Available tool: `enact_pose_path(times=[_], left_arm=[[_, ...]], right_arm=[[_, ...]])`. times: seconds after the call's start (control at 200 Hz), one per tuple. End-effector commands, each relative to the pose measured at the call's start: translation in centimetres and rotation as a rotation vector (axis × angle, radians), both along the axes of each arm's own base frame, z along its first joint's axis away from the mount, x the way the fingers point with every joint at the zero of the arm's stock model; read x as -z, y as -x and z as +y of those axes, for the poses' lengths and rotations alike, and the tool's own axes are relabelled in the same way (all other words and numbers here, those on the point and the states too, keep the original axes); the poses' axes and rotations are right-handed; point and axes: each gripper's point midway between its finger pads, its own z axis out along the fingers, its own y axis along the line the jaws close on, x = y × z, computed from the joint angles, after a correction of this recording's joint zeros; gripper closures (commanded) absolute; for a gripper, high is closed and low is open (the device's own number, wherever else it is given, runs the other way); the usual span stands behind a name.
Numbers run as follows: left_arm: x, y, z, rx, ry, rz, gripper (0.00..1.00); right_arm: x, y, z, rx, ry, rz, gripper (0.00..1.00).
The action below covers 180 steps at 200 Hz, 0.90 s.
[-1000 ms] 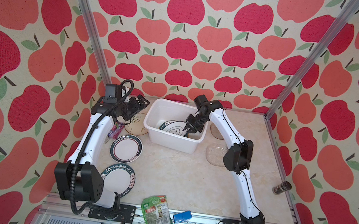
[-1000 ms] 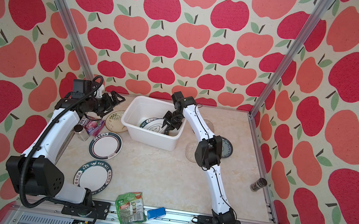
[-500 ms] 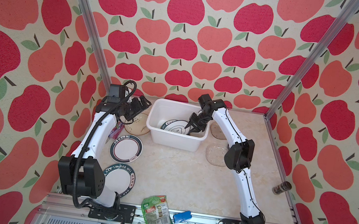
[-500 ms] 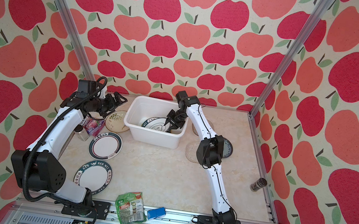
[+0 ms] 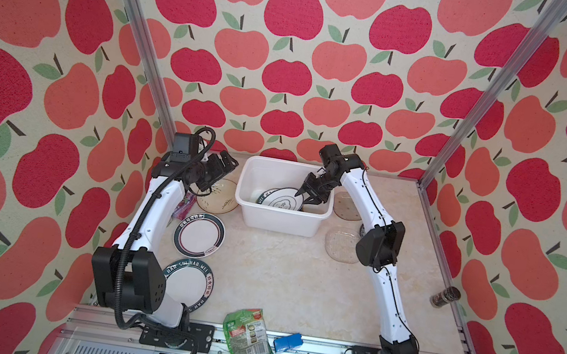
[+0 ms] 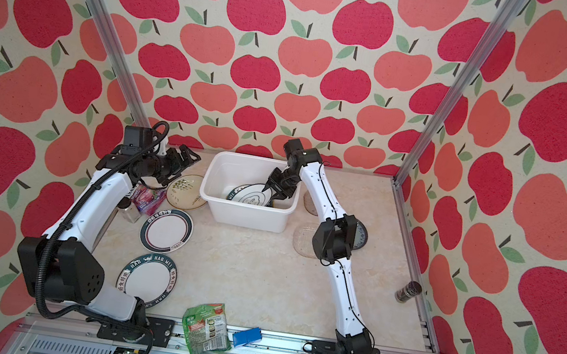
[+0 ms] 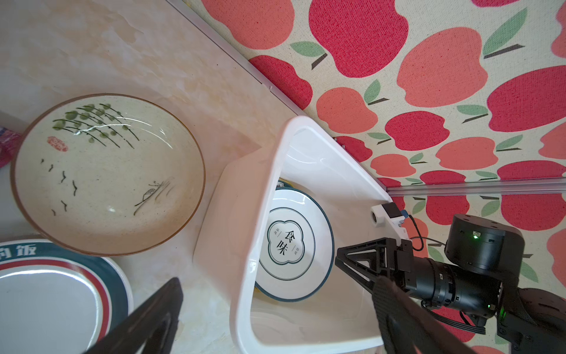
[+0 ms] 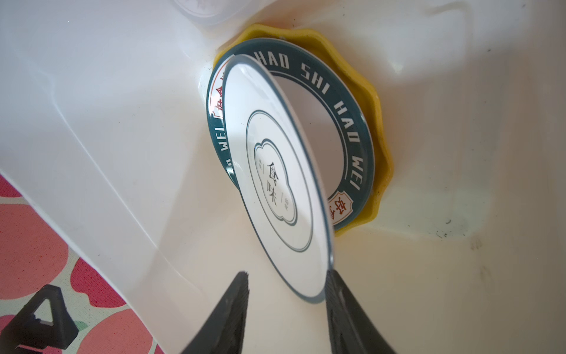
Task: Place the plates into the plastic bin on the countertop
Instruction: Place the plate in the plastic bin, then pick up the plate from the bottom-left of the table.
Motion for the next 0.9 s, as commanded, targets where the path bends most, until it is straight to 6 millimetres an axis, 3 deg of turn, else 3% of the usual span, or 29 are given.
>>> enact_pose_path(times=[0.0, 0.11, 0.225, 0.475, 0.59, 0.705, 0.79, 0.896], left_arm=[[-0.5, -0.2, 0.2, -0.019, -0.014, -0.013, 0.01], [-0.6, -0.1, -0.1, -0.018, -0.011, -0.031, 0.01], [-0.5, 0.1, 0.0, -0.021, -0.033, -0.027, 0.01], [1.3, 2.3, 2.2, -0.104, -0.133, 0.029, 0.01], [2.1, 3.6, 2.6, -0.141, -0.107, 0.011, 0.01], [2.7, 4.8, 2.9, -0.185, -0.085, -0.019, 0.02], [2.9, 6.0, 3.4, -0.208, -0.098, -0.013, 0.03], [3.1, 8.3, 3.5, -0.219, -0.081, 0.055, 0.03]], right_arm=[[-0.6, -0.6, -2.5, 0.007, 0.062, -0.031, 0.56], [-1.4, -0.4, -3.3, -0.01, 0.093, -0.065, 0.56], [-3.9, -1.0, -3.1, -0.018, 0.056, -0.151, 0.57], [-14.7, -4.6, -2.0, -0.038, -0.073, -0.598, 0.57], [-19.9, -4.8, -1.2, -0.096, -0.128, -0.811, 0.57], [-22.2, -2.6, 0.4, -0.209, -0.226, -0.864, 0.57], [-22.0, -0.1, 1.3, -0.28, -0.287, -0.788, 0.57], [-21.5, 4.7, 3.1, -0.429, -0.22, -0.832, 0.57]])
